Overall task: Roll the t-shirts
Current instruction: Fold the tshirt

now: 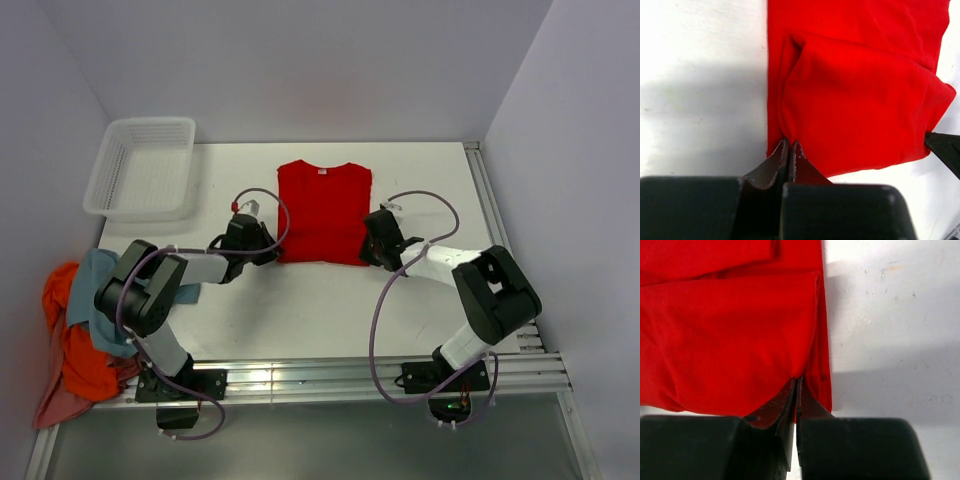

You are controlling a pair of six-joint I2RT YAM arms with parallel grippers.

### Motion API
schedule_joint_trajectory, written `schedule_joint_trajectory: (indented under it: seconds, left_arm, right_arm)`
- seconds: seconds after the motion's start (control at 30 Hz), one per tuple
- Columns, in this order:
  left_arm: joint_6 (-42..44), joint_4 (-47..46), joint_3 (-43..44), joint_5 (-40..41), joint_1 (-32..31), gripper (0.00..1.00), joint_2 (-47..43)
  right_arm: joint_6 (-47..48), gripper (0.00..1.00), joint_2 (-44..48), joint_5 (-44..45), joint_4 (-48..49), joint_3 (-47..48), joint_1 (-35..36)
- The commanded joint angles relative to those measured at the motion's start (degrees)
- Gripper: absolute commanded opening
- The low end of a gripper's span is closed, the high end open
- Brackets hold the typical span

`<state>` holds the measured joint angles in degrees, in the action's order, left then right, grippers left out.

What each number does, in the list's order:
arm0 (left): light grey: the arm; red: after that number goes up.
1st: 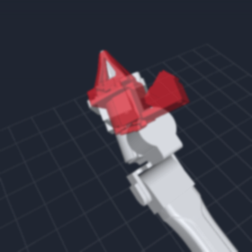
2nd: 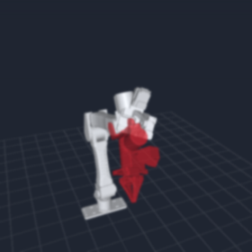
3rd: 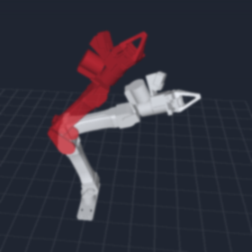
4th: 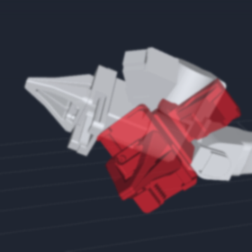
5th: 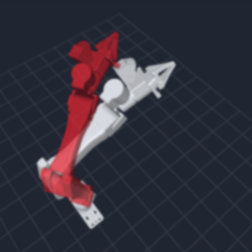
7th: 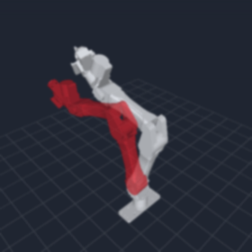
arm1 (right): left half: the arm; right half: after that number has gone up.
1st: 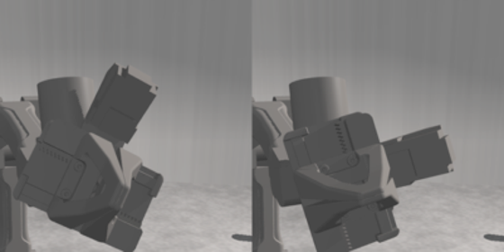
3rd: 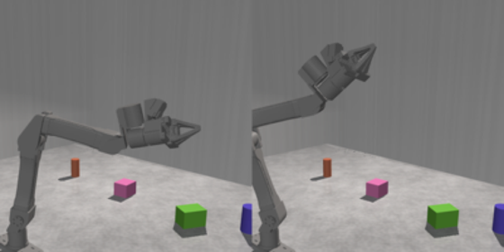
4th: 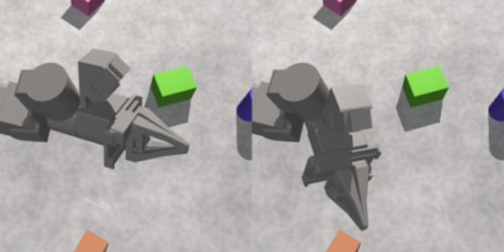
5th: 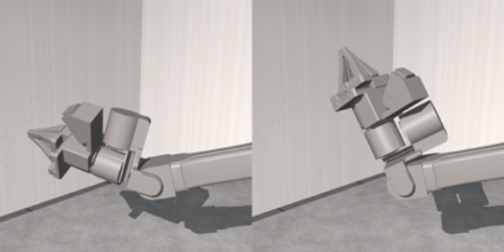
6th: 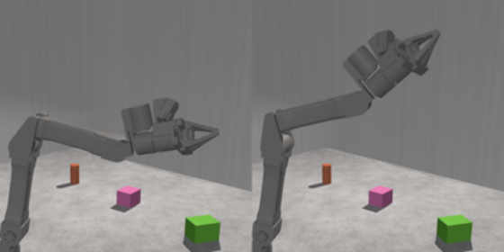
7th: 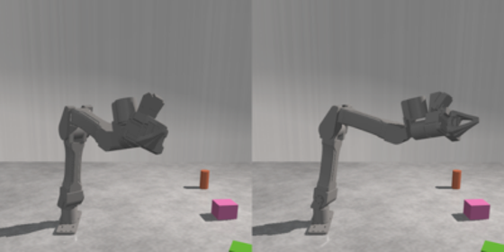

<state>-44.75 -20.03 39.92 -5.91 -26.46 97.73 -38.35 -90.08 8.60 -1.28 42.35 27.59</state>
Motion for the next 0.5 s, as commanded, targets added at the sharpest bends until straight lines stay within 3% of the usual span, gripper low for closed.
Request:
schedule_joint_trajectory:
  seconds: [0.0, 0.4, 0.47]
  left_arm:
    - [-0.3, 0.2, -3.1, 3.7, -2.0, 0.00, -0.8]
    - [-3.1, 3.0, -18.5, 10.1, -4.7, 0.00, -14.0]
    - [-3.8, 1.6, -20.6, 10.3, -4.9, 0.02, -16.1]
  right_arm:
    - [-1.7, 0.05, 1.3, 2.7, 0.2, -2.4, 1.4]
    - [-8.3, 0.01, 16.3, 4.7, -2.0, -14.5, 6.1]
    - [-9.0, 0.07, 17.7, 6.1, -2.4, -15.4, 7.9]
